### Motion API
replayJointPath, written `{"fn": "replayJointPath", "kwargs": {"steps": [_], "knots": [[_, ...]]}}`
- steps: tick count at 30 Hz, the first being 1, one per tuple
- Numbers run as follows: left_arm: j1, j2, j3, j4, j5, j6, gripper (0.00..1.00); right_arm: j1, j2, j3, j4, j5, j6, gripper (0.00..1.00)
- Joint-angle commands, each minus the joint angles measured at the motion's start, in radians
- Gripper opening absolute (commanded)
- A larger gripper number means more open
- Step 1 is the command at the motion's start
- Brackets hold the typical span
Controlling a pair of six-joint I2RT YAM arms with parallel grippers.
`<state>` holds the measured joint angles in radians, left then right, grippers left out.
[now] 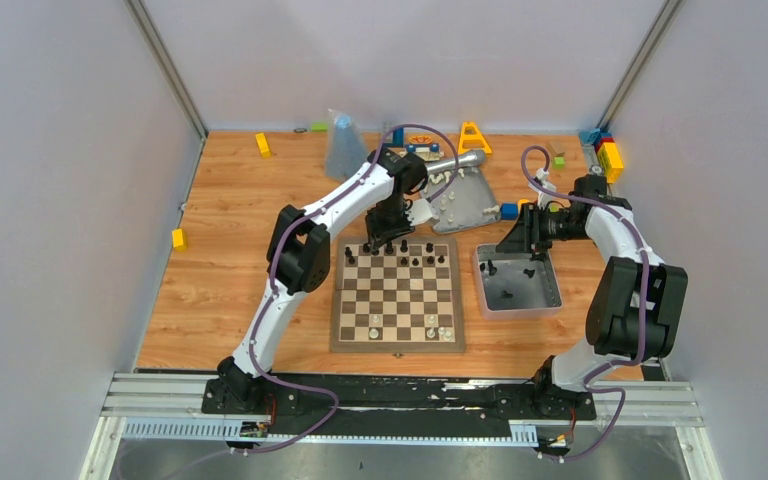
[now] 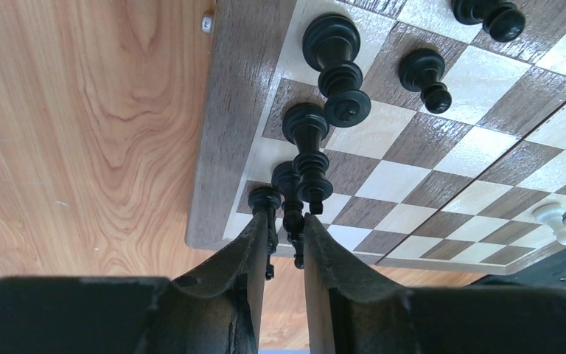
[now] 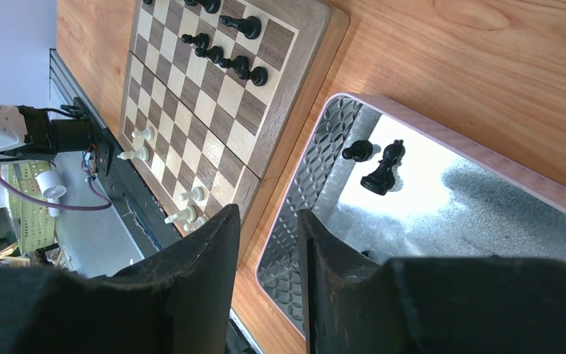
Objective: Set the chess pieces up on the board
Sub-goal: Place the chess piece on the chessboard.
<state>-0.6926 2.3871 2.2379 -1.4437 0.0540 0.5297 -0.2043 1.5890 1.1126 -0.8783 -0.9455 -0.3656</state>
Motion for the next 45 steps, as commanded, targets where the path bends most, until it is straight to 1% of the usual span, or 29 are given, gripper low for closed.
{"fn": "replayJointPath", "kwargs": {"steps": [1,6,17,24,39,45], "knots": [[-0.002,-0.005,0.043,-0.012,-0.003,-0.001,0.32,-0.003,0.005,0.016,0.000,-0.043,-0.025,0.35],[-0.001,-0.003,0.043,-0.009,0.007,-0.006,0.30,-0.003,0.006,0.018,-0.002,-0.044,-0.027,0.35],[-0.002,0.002,0.043,-0.008,0.049,-0.016,0.20,-0.003,0.013,0.018,-0.005,-0.041,-0.032,0.34],[-0.004,0.003,0.040,-0.004,0.066,-0.023,0.17,-0.003,0.015,0.020,-0.008,-0.044,-0.033,0.34],[-0.004,0.014,0.053,0.016,0.070,-0.041,0.18,-0.003,0.020,0.021,-0.013,-0.045,-0.038,0.33],[-0.004,0.014,0.054,0.022,0.055,-0.043,0.20,-0.004,0.020,0.022,-0.016,-0.046,-0.039,0.33]]}}
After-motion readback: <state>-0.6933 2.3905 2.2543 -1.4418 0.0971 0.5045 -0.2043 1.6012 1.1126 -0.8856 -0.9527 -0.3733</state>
